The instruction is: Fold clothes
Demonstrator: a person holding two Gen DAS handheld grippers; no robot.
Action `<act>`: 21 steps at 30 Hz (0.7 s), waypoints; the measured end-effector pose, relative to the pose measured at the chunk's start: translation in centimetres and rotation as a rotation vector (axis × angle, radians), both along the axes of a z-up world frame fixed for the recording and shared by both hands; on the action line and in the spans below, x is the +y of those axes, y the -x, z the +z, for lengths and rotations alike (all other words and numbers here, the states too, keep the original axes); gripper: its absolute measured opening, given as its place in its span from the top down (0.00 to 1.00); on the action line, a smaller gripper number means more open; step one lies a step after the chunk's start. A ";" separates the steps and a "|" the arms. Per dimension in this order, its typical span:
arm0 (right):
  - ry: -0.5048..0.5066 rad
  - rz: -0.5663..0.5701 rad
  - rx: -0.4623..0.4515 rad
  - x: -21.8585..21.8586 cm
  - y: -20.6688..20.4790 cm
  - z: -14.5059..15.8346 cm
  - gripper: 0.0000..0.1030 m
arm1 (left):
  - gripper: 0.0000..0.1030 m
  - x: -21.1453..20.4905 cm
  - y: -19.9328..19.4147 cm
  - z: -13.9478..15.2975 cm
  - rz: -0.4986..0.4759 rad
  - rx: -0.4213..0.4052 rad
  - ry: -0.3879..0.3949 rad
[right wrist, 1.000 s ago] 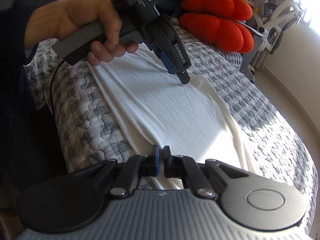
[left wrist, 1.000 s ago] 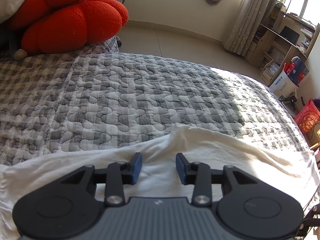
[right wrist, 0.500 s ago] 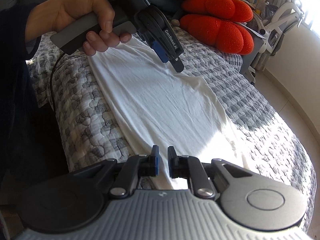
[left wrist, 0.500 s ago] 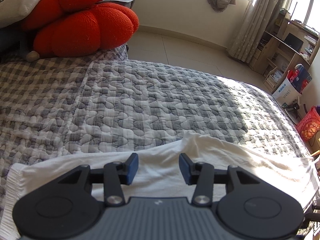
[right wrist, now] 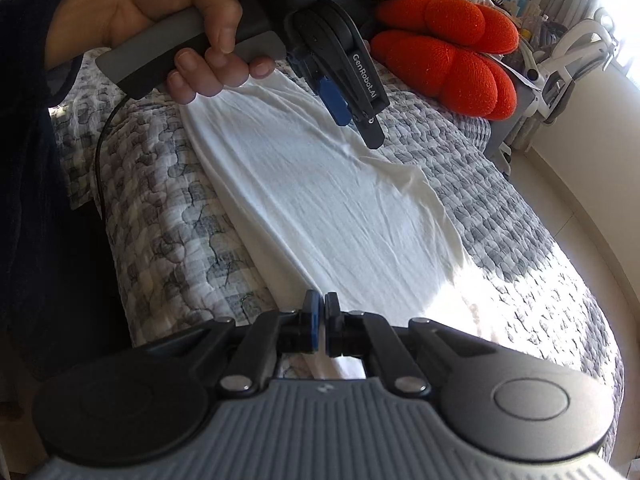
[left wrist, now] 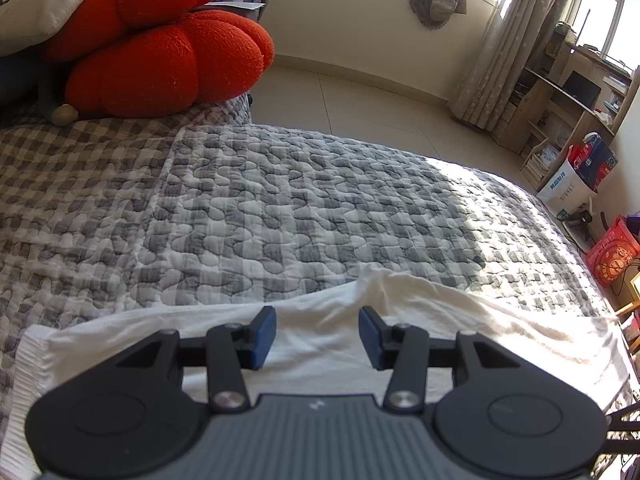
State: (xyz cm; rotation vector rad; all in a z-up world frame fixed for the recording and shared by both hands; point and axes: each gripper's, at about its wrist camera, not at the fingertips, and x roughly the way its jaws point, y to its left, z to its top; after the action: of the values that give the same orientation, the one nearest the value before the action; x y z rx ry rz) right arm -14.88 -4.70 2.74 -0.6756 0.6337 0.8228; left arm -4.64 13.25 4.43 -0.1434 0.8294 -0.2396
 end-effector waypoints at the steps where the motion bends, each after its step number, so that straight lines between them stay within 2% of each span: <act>1: -0.001 0.001 0.002 0.0 0.0 0.0 0.98 | 0.55 0.0 0.0 0.0 0.001 0.000 0.002; 10: 0.018 -0.008 -0.006 0.8 -0.5 -0.2 0.97 | 0.55 -0.1 0.0 0.0 -0.004 0.002 0.001; 11: 0.022 -0.003 -0.006 1.0 -0.4 -0.3 0.93 | 0.55 -0.1 0.0 0.0 -0.005 0.003 0.000; 14: 0.031 0.036 -0.007 2.2 0.1 -0.4 0.91 | 0.55 -0.2 -0.1 -0.1 -0.005 0.006 -0.002; 21: 0.061 0.067 -0.022 4.7 0.3 -0.8 0.91 | 0.55 -0.1 -0.2 -0.1 -0.003 0.006 0.003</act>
State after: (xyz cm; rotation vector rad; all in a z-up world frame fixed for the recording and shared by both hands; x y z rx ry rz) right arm -15.15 -0.04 1.91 -0.7639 0.6211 0.8592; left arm -4.47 13.19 4.30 -0.1458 0.8358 -0.2438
